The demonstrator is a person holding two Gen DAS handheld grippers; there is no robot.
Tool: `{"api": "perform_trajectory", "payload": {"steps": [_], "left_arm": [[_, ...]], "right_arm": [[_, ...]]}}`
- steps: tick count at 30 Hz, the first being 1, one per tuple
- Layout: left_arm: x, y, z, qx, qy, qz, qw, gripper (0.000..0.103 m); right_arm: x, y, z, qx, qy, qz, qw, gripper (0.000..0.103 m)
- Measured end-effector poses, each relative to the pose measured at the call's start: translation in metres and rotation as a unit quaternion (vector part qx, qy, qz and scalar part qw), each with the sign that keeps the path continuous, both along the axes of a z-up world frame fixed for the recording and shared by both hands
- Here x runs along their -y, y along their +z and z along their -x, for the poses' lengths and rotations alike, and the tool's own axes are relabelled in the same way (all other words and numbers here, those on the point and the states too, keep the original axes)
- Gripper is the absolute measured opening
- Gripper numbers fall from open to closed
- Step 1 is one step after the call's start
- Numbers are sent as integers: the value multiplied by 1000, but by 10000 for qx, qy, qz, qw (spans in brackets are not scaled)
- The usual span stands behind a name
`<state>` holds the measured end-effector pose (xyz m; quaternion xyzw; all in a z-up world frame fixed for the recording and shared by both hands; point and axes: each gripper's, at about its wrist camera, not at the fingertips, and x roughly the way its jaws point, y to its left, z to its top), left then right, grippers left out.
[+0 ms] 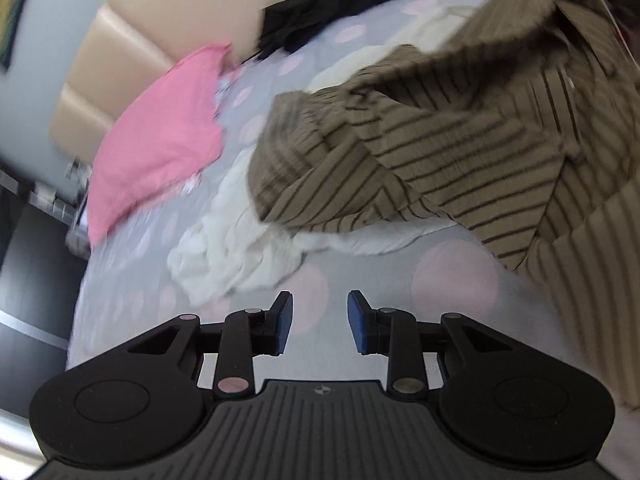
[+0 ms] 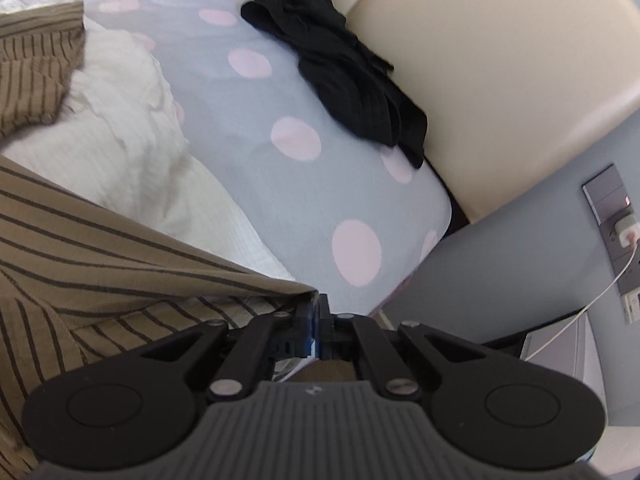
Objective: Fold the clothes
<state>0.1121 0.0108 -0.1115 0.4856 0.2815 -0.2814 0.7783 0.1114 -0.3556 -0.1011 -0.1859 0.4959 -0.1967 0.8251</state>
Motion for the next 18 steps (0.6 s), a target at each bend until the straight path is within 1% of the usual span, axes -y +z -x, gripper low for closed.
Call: {"api": "perform_trajectory", "payload": {"steps": [2,5,8,10,11,12,14,16,18], "left_arm": [[12,-16,1,155,-528,-311,9980,28],[26,-36,4,488,-1177,-708,9893,28],[37,-52,4,646,-1471,-880,9831,28],[44,-59,2,778,-1457,-892,9822,28],[46,-60,1,797,-1407,-851,9832,23],[46,-60,0,764,-1332,-787,9850,10],[44,-53,-1,578,-1153,-556,9901,2],[38,-43,1,600,-943,-276,9933,0],[26,-28,3,603,-597,49,9964,0]], "right_arm": [[4,-6,-1,-57,-15,-91,9999,1],[7,-9,-1,-51,-4,-193,9998,1],[8,-10,-1,-16,24,-238,9997,1],[9,-9,-1,8,41,-258,9997,1],[9,-9,-1,21,52,-263,9996,1],[9,-8,-1,36,63,-259,9996,1],[7,-5,0,75,94,-247,9996,1],[4,0,2,141,132,-209,9996,1],[1,7,5,224,177,-174,9994,1]]}}
